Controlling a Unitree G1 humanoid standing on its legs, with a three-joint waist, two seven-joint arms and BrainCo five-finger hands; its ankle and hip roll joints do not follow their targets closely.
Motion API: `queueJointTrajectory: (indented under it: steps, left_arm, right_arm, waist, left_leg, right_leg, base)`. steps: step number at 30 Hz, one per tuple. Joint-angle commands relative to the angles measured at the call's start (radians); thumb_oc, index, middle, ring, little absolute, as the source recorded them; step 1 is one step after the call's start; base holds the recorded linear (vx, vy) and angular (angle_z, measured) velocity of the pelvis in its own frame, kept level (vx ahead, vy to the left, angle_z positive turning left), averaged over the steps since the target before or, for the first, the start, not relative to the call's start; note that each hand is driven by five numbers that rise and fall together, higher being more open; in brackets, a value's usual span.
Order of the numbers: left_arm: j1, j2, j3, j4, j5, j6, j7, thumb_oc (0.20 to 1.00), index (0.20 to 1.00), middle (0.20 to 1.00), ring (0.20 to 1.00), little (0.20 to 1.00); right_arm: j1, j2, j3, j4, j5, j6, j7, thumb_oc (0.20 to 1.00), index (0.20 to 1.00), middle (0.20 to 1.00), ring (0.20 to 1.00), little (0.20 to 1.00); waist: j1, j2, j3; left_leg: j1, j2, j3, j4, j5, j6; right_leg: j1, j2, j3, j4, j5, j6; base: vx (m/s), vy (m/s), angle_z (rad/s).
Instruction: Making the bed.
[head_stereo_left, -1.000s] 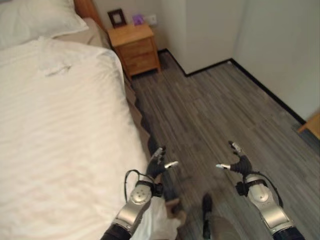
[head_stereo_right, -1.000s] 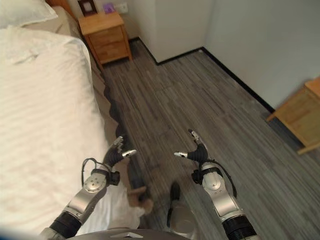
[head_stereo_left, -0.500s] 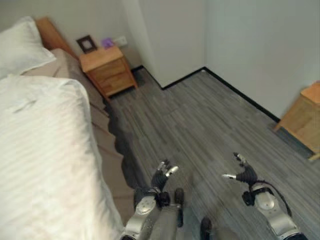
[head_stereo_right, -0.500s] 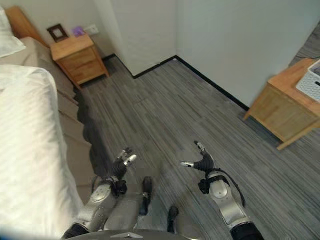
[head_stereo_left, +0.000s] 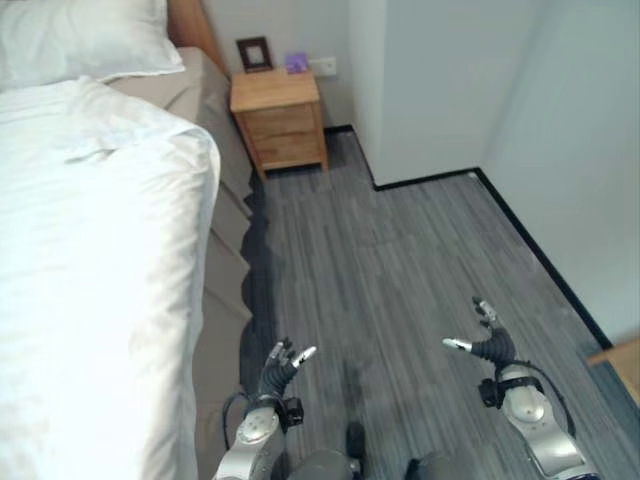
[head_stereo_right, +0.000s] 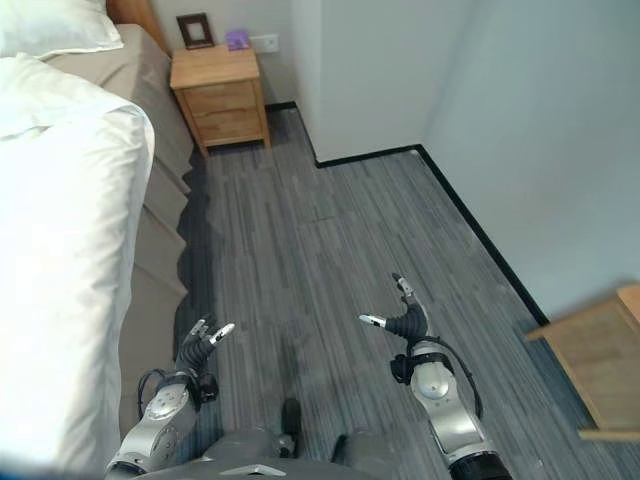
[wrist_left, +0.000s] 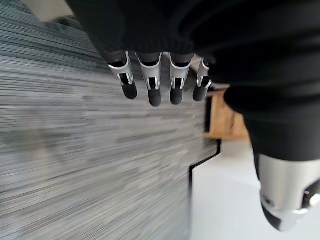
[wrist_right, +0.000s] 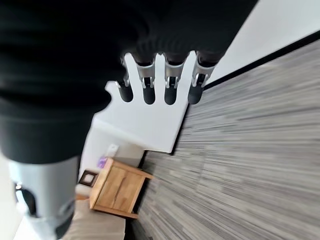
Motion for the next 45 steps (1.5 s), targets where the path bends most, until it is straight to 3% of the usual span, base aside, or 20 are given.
queueJointTrajectory:
  steps: [1,4,5,9,10,12,13,14,16,19,21,23,29,31,32,33,34,37,40,45]
  left_arm:
    - [-0.053,0.045,0.022,-0.07,0.054,-0.044,0.015,1.0,1.0,1.0,1.0,1.0]
    - [-0.056,0.045,0.026,-0.067,0.075,-0.042,0.012,1.0,1.0,1.0,1.0,1.0]
    - [-0.081,0.043,0.044,-0.02,0.095,-0.048,0.025,1.0,1.0,1.0,1.0,1.0]
    - [-0.049,0.038,0.069,-0.022,0.091,-0.055,0.022,1.0,1.0,1.0,1.0,1.0]
    - [-0.021,0.025,0.087,-0.027,0.076,-0.053,0.015,1.0,1.0,1.0,1.0,1.0]
    - [-0.021,0.026,0.088,-0.028,0.076,-0.052,0.015,1.0,1.0,1.0,1.0,1.0]
    - [-0.016,0.017,0.101,-0.033,0.044,-0.055,0.022,1.0,1.0,1.0,1.0,1.0]
    - [-0.002,0.021,0.12,-0.045,0.034,-0.053,0.026,1.0,1.0,1.0,1.0,1.0]
    - [-0.002,0.023,0.124,-0.048,0.035,-0.05,0.024,1.0,1.0,1.0,1.0,1.0]
    - [0.024,0.011,0.131,-0.054,0.04,-0.046,0.015,1.0,1.0,1.0,1.0,1.0]
    - [0.038,0.004,0.134,-0.06,0.037,-0.04,0.011,1.0,1.0,1.0,1.0,1.0]
    - [0.038,-0.004,0.127,-0.058,0.041,-0.036,0.011,1.0,1.0,1.0,1.0,1.0]
    - [0.049,-0.001,0.122,-0.053,0.06,-0.029,0.004,1.0,1.0,1.0,1.0,1.0]
    - [0.034,0.022,0.118,-0.043,0.074,-0.022,0.01,1.0,1.0,1.0,1.0,1.0]
    - [0.031,0.036,0.115,-0.041,0.084,-0.017,0.015,1.0,1.0,1.0,1.0,1.0]
    - [0.03,0.036,0.116,-0.041,0.084,-0.017,0.015,1.0,1.0,1.0,1.0,1.0]
    - [0.016,0.066,0.126,-0.043,0.086,-0.024,0.024,1.0,1.0,1.0,1.0,1.0]
    - [0.003,0.079,0.126,-0.059,0.076,-0.03,0.031,1.0,1.0,1.0,1.0,1.0]
    - [-0.002,0.068,0.138,-0.09,0.02,-0.04,0.019,1.0,1.0,1.0,1.0,1.0]
    - [-0.007,0.041,0.179,-0.114,-0.017,-0.053,0.013,1.0,1.0,1.0,1.0,1.0]
  right_arm:
    - [-0.05,-0.026,-0.049,-0.062,-0.058,-0.023,-0.005,1.0,1.0,1.0,1.0,1.0]
    - [-0.057,-0.038,-0.044,-0.053,-0.085,-0.021,-0.013,1.0,1.0,1.0,1.0,1.0]
    - [-0.078,-0.05,-0.029,-0.021,-0.113,-0.01,-0.016,1.0,1.0,1.0,1.0,1.0]
    - [-0.092,-0.055,-0.008,-0.003,-0.125,-0.01,0.001,1.0,1.0,1.0,1.0,1.0]
    - [-0.106,-0.056,-0.01,-0.002,-0.12,-0.013,0.003,1.0,1.0,1.0,1.0,1.0]
    - [-0.107,-0.055,-0.009,-0.002,-0.12,-0.014,0.003,1.0,1.0,1.0,1.0,1.0]
    - [-0.134,-0.058,-0.008,-0.004,-0.1,-0.014,-0.004,1.0,1.0,1.0,1.0,1.0]
    - [-0.141,-0.056,-0.017,0.005,-0.083,-0.003,-0.017,1.0,1.0,1.0,1.0,1.0]
    - [-0.14,-0.056,-0.022,0.008,-0.079,0.004,-0.017,1.0,1.0,1.0,1.0,1.0]
    - [-0.13,-0.054,-0.024,0.024,-0.067,0.017,-0.013,1.0,1.0,1.0,1.0,1.0]
    - [-0.127,-0.058,-0.025,0.046,-0.073,0.018,-0.011,1.0,1.0,1.0,1.0,1.0]
    - [-0.127,-0.06,-0.024,0.062,-0.075,0.022,-0.016,1.0,1.0,1.0,1.0,1.0]
    - [-0.093,-0.038,-0.035,0.057,-0.108,0.029,-0.01,1.0,1.0,1.0,1.0,1.0]
    - [-0.089,-0.016,-0.017,0.069,-0.137,0.036,-0.011,1.0,1.0,1.0,1.0,1.0]
    - [-0.096,-0.014,-0.006,0.074,-0.15,0.042,-0.01,1.0,1.0,1.0,1.0,1.0]
    - [-0.097,-0.014,-0.006,0.075,-0.15,0.042,-0.01,1.0,1.0,1.0,1.0,1.0]
    - [-0.116,-0.003,0.008,0.066,-0.145,0.039,-0.009,1.0,1.0,1.0,1.0,1.0]
    - [-0.109,0.017,0.006,0.048,-0.112,0.028,-0.009,1.0,1.0,1.0,1.0,1.0]
    - [-0.109,0.031,-0.008,0.03,-0.068,0.022,-0.005,1.0,1.0,1.0,1.0,1.0]
    - [-0.098,0.065,-0.025,0.021,0.0,0.021,0.001,1.0,1.0,1.0,1.0,1.0]
  waist:
    - [-0.019,-0.018,0.064]
    - [-0.054,-0.036,0.066]
    - [-0.078,-0.046,0.049]
    - [-0.07,-0.043,0.033]
    - [-0.052,-0.032,0.034]
    - [-0.057,-0.036,0.032]
    - [-0.032,-0.053,0.064]
    - [-0.005,-0.076,0.074]
    - [0.008,-0.08,0.077]
    - [0.039,-0.065,0.05]
    - [0.059,-0.035,0.033]
    - [0.078,-0.032,0.031]
    - [0.095,-0.06,-0.007]
    - [0.104,-0.109,-0.01]
    - [0.095,-0.113,-0.003]
    - [0.1,-0.11,-0.006]
    - [0.082,-0.101,0.005]
    - [0.034,-0.077,0.015]
    - [-0.031,-0.065,0.035]
    - [-0.111,-0.062,0.049]
  left_leg:
    - [0.041,0.057,-0.027,-0.033,-0.019,-0.154]
    - [0.091,0.045,-0.09,-0.033,-0.064,-0.171]
    - [0.144,0.053,-0.162,-0.033,-0.102,-0.185]
    - [0.205,0.07,-0.179,0.029,-0.143,-0.19]
    - [0.149,0.067,-0.142,0.246,-0.094,-0.231]
    - [0.138,0.063,-0.146,0.254,-0.094,-0.231]
    - [-0.027,0.065,-0.075,0.564,0.021,-0.263]
    - [-0.116,0.103,0.035,0.67,0.013,-0.245]
    - [-0.16,0.124,0.082,0.68,-0.001,-0.239]
    - [-0.194,0.122,0.139,0.34,-0.026,-0.204]
    - [-0.2,0.134,0.126,0.086,0.101,-0.23]
    - [-0.247,0.166,0.127,-0.023,0.136,-0.249]
    - [-0.259,0.178,0.117,-0.027,0.221,-0.264]
    - [-0.203,0.13,0.12,-0.018,0.175,-0.226]
    - [-0.164,0.117,0.125,-0.024,0.15,-0.209]
    - [-0.167,0.122,0.13,-0.026,0.152,-0.209]
    - [-0.108,0.121,0.135,-0.033,0.109,-0.187]
    - [-0.052,0.124,0.12,-0.033,0.052,-0.174]
    - [0.012,0.116,0.084,-0.033,-0.004,-0.184]
    - [0.176,0.125,0.017,-0.033,-0.124,-0.226]
  right_leg:
    - [0.163,0.068,-0.01,-0.442,0.191,0.008]
    - [0.135,0.112,0.005,-0.713,0.226,0.003]
    - [0.084,0.123,0.079,-0.829,0.314,0.029]
    - [0.16,0.121,0.086,-0.836,0.317,0.007]
    - [0.24,0.121,0.077,-0.854,0.297,-0.018]
    - [0.237,0.116,0.073,-0.856,0.301,-0.017]
    - [0.306,0.089,0.045,-0.87,0.28,-0.058]
    - [0.366,0.08,0.022,-0.883,0.246,-0.076]
    - [0.388,0.075,0.013,-0.883,0.228,-0.077]
    - [0.454,0.077,0.006,-0.883,0.148,-0.051]
    - [0.505,0.099,0.009,-0.883,0.095,-0.038]
    - [0.554,0.084,0.002,-0.883,0.06,-0.027]
    - [0.663,0.018,0.015,-0.883,0.034,0.026]
    - [0.599,-0.051,0.041,-0.693,0.152,0.07]
    - [0.543,-0.072,0.056,-0.575,0.248,0.081]
    - [0.535,-0.068,0.063,-0.576,0.253,0.081]
    - [0.427,-0.092,0.054,-0.419,0.373,0.071]
    - [0.305,-0.025,0.041,-0.344,0.29,0.032]
    - [0.213,0.07,-0.006,-0.476,0.178,0.014]
    - [0.046,0.079,-0.03,-0.883,0.315,0.036]
  base:
    - [0.51,-0.189,1.1]
    - [0.59,-0.228,1.47]
    - [0.56,-0.2,1.35]
    - [0.45,-0.179,1.39]
    - [0.36,-0.172,0.43]
    - [0.15,-0.121,0.62]
    - [0.31,-0.294,0.48]
    - [0.31,-0.288,0.18]
    - [0.25,-0.122,-0.05]
    - [0.58,0.114,0.03]
    - [0.49,0.184,0.04]
    - [0.56,0.195,0.02]
    - [0.56,0.229,-0.21]
    - [0.47,0.254,-0.35]
    - [0.23,0.167,-0.18]
    - [0.33,0.254,-0.31]
    - [0.34,0.218,-0.32]
    - [0.46,0.228,0.02]
    - [0.46,0.047,0.84]
    - [0.62,-0.122,0.69]
